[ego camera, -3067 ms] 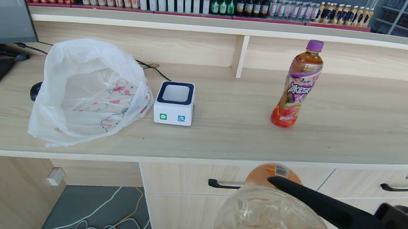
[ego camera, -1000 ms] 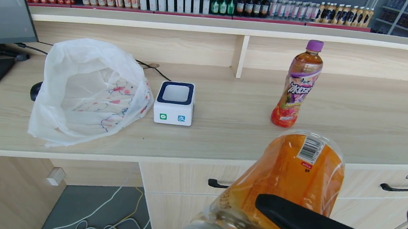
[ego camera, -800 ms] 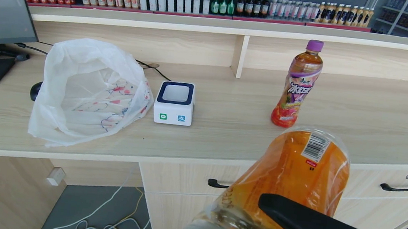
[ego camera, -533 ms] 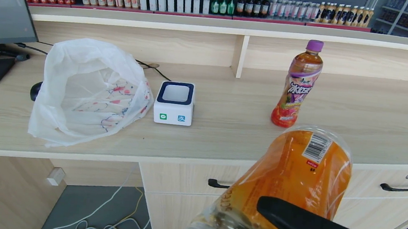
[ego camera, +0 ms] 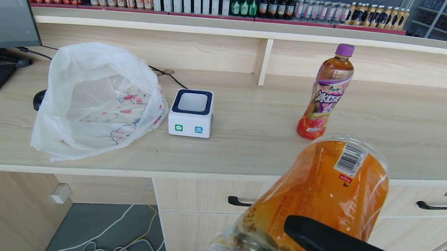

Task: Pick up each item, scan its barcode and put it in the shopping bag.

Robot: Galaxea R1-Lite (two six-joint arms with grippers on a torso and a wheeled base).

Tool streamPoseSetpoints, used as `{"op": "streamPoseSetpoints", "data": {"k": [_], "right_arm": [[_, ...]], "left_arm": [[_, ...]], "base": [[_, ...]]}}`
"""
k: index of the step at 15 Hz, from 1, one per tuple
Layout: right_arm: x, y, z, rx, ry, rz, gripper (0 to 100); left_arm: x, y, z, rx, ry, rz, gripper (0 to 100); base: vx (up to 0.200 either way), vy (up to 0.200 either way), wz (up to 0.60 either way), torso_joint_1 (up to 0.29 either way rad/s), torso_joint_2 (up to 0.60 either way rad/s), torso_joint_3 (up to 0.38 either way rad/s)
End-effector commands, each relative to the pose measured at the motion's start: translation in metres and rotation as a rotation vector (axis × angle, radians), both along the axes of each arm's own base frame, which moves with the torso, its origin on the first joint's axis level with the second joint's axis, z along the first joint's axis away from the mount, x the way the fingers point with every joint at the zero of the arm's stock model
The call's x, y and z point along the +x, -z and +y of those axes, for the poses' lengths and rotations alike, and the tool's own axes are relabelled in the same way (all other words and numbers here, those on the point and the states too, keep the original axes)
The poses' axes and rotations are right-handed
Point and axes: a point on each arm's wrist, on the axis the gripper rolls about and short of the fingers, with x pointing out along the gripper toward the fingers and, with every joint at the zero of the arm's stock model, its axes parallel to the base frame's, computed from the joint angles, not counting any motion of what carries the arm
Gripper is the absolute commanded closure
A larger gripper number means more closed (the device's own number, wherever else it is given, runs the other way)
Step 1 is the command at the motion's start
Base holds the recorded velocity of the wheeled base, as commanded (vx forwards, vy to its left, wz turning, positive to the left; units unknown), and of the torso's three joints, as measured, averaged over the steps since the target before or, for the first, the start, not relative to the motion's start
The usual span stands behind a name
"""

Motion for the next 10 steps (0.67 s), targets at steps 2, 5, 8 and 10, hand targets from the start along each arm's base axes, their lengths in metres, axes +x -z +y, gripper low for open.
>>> {"op": "streamPoseSetpoints", "data": {"k": [2,5,8,10], "right_arm": [[-0.0003,0.0004,0.0007,-0.003,-0.001,-0.005,100],[-0.0003,0.0001,0.0009,-0.003,-0.001,-0.005,100],[-0.0003,0.0,0.0008,0.001,-0.003,0.0,100],[0.0001,0.0005,0.002,0.012,-0.005,0.004,100]], "left_arm": [[0.0,0.0,0.0,0.0,-0.001,-0.001,0],[0.0,0.0,0.0,0.0,-0.001,-0.001,0],[0.0,0.0,0.0,0.0,-0.001,-0.001,0],[0.0,0.0,0.0,0.0,-0.001,-0.001,0]], "base": [[0.0,0.0,0.0,0.0,0.0,0.0],[0.0,0.0,0.0,0.0,0.0,0.0],[0.0,0.0,0.0,0.0,0.0,0.0],[0.0,0.0,0.0,0.0,0.0,0.0]]}}
